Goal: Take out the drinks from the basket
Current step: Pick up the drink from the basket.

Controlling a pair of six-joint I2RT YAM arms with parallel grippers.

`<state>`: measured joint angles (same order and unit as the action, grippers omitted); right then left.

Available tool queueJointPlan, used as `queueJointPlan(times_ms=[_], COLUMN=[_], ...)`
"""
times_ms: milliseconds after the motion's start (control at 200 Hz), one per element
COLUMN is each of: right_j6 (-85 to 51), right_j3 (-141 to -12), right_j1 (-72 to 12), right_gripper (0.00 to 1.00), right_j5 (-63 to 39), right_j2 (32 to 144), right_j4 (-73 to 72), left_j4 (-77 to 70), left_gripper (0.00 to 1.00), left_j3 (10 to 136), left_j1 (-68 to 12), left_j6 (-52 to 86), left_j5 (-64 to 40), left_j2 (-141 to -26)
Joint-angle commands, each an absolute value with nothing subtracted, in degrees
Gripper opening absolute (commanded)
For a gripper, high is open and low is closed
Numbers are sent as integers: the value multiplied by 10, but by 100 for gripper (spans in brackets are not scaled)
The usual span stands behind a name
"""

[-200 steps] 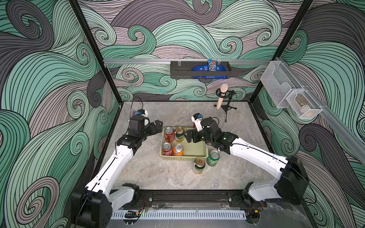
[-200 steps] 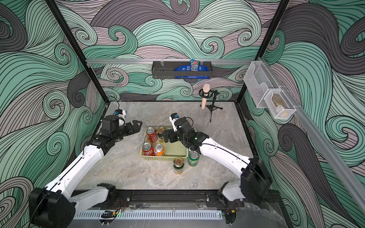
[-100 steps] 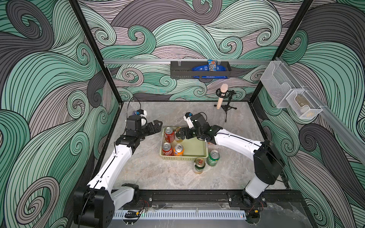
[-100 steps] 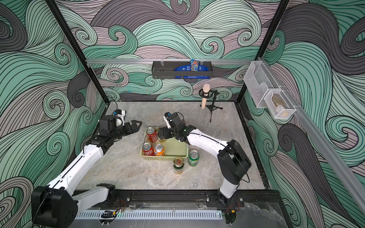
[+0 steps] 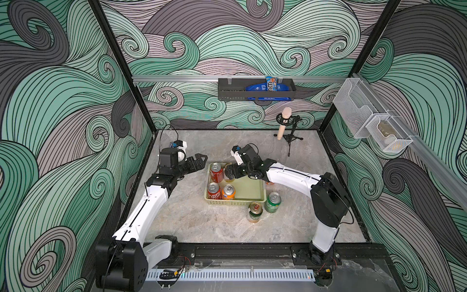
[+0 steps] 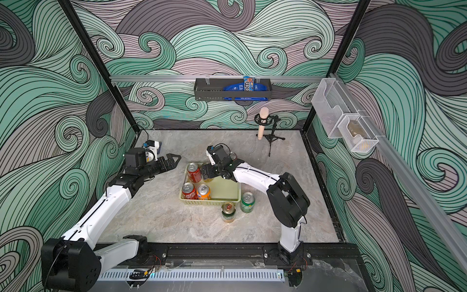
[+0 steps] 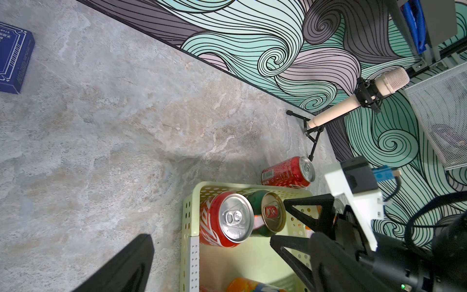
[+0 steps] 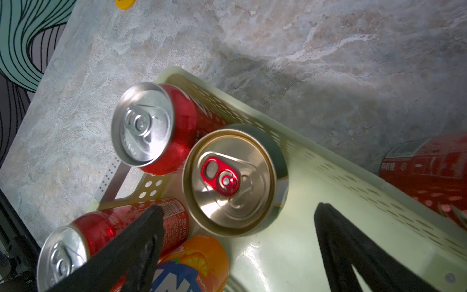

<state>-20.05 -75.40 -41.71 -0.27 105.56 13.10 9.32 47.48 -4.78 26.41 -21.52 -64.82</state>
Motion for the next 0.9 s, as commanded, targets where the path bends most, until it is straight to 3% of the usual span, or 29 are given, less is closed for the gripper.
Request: queueJointPlan(times_ms=[0,896], right_j6=[-192,-171], right_j3=[-770,-813], right_j1=[-418,-428], right_gripper=[92,89], right_j5=[-6,12], right_j2=[1066,1138], right_j4=[136,135], left_j4=[81,76], left_gripper=[99,99], left_j3=[473,469], left_j1=[-41,-34], left_j6=[265,268], left_j5=[-233,-254], left_j2=[-652,-657])
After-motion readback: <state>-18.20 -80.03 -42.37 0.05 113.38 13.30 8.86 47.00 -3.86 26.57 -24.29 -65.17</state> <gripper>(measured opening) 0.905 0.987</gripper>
